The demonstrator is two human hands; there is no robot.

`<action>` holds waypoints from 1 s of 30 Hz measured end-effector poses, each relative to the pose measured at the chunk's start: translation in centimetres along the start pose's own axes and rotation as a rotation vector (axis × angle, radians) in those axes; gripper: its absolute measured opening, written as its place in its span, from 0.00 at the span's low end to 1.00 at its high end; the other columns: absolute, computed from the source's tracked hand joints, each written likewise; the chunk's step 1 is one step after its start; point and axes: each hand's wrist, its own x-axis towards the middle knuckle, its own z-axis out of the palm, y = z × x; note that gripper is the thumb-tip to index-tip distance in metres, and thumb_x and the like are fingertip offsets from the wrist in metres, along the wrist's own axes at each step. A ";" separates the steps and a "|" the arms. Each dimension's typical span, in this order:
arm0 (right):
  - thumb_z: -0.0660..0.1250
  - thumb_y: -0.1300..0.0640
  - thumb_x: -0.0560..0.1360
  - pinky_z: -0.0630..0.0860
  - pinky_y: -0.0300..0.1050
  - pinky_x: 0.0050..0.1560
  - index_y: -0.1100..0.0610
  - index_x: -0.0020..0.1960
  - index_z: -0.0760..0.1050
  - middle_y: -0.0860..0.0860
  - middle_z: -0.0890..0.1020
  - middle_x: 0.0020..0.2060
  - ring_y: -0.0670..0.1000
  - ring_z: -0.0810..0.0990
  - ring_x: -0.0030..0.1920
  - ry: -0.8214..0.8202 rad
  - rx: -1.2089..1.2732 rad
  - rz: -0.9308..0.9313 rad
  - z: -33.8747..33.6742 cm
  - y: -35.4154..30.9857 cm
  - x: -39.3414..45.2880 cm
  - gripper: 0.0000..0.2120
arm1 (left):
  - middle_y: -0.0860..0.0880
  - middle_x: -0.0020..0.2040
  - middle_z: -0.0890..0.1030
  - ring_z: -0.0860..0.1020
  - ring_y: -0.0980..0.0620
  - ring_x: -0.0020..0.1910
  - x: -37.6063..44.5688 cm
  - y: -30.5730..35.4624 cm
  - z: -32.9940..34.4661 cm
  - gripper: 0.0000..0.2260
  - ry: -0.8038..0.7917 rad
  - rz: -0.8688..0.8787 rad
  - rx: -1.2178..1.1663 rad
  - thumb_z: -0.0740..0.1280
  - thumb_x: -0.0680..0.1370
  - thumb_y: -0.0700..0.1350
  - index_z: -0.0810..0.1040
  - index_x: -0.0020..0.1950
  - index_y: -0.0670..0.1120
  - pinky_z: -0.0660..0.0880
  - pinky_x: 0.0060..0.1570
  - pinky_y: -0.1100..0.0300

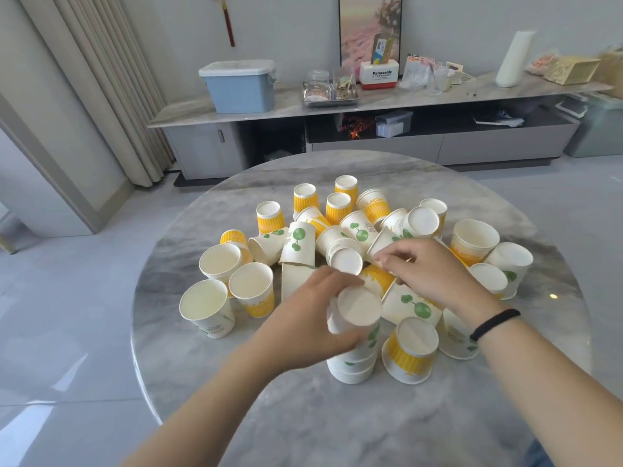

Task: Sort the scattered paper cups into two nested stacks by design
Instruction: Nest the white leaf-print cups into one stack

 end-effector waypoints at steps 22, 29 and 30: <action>0.68 0.52 0.70 0.70 0.52 0.55 0.58 0.68 0.62 0.57 0.76 0.59 0.60 0.73 0.59 0.183 -0.612 0.018 2.9 4.3 3.3 0.30 | 0.52 0.74 0.64 0.59 0.51 0.74 3.4 -6.9 -0.2 0.23 -0.021 -0.295 0.482 0.63 0.77 0.48 0.64 0.72 0.52 0.56 0.70 0.52; 0.70 0.52 0.69 0.73 0.50 0.44 0.57 0.66 0.59 0.58 0.74 0.58 0.61 0.76 0.53 0.234 -0.326 -0.033 0.9 2.0 1.0 0.31 | 0.47 0.66 0.67 0.64 0.44 0.67 4.0 -7.7 2.1 0.28 -0.100 -0.224 0.889 0.66 0.72 0.57 0.64 0.69 0.48 0.58 0.66 0.52; 0.70 0.52 0.69 0.73 0.49 0.42 0.55 0.65 0.59 0.56 0.73 0.57 0.60 0.76 0.51 0.211 -0.259 -0.030 0.7 1.6 0.7 0.30 | 0.46 0.64 0.67 0.64 0.43 0.66 3.9 -7.6 2.3 0.27 -0.105 -0.216 0.931 0.66 0.72 0.58 0.66 0.67 0.47 0.59 0.65 0.52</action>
